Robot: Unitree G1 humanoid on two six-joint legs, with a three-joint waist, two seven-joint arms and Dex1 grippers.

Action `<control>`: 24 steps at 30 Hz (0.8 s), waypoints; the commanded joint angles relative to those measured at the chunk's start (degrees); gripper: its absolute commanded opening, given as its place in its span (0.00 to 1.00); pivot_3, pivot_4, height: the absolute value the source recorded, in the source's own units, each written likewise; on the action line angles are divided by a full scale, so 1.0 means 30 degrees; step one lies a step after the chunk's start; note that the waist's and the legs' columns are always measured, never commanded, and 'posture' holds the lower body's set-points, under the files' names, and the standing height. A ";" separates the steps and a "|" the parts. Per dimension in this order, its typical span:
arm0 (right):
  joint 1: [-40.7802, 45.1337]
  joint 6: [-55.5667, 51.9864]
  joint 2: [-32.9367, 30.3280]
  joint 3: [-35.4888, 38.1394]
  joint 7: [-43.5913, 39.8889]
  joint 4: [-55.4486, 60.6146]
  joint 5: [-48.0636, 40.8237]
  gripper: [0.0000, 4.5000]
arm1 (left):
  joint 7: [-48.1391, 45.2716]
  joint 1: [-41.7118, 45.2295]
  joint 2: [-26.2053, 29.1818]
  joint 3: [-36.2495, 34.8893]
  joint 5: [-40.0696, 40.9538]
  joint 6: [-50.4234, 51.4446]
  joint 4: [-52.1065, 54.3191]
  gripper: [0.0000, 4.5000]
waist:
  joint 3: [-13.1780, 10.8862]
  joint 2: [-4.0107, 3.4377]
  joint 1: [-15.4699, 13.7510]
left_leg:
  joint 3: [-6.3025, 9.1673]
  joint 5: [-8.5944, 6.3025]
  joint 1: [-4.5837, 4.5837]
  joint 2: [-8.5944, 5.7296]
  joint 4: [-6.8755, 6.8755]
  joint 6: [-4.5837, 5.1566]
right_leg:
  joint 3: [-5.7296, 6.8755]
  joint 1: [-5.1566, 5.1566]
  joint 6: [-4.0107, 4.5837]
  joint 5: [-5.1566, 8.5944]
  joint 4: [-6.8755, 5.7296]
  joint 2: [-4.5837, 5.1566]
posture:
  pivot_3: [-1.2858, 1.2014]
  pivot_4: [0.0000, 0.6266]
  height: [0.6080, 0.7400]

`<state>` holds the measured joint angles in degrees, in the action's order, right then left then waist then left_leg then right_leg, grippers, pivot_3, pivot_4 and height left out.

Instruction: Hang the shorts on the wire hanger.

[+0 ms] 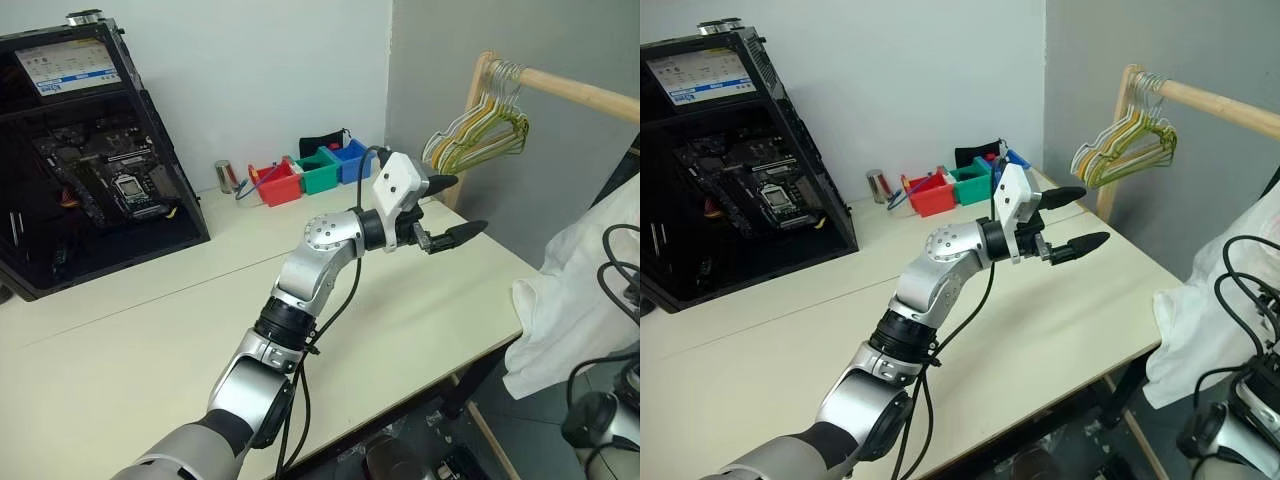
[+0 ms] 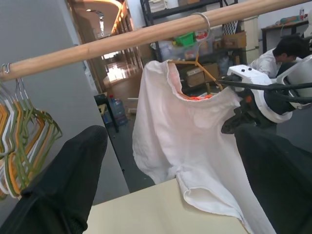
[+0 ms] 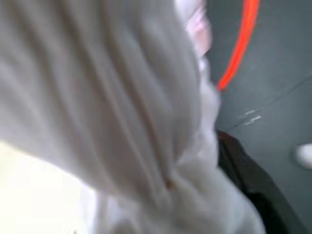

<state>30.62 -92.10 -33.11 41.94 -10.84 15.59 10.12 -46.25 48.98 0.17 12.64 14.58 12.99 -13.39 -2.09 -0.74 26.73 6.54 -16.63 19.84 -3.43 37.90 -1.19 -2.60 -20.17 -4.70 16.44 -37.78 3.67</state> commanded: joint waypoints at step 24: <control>0.0400 0.3182 0.4699 -1.3397 0.3347 0.6513 -0.0277 0.98 | 0.4390 -0.6307 0.6864 -0.4397 -0.0378 0.5812 0.7450 1.00 | -0.0016 0.0086 -0.1860 | 0.0197 0.0001 0.0018 -0.0024 0.0011 -0.0007 | 0.0019 -0.0053 -0.0017 0.0010 -0.0031 -0.0011 | 0.41 0.00 1.00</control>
<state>30.73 -88.84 -21.20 3.27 -1.77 36.83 9.94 -37.28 31.12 19.62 3.80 13.57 28.36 3.14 -2.14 -0.48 21.15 7.14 -16.63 19.90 -3.52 37.94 -1.21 -2.54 -20.35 -4.74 16.46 -37.90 3.65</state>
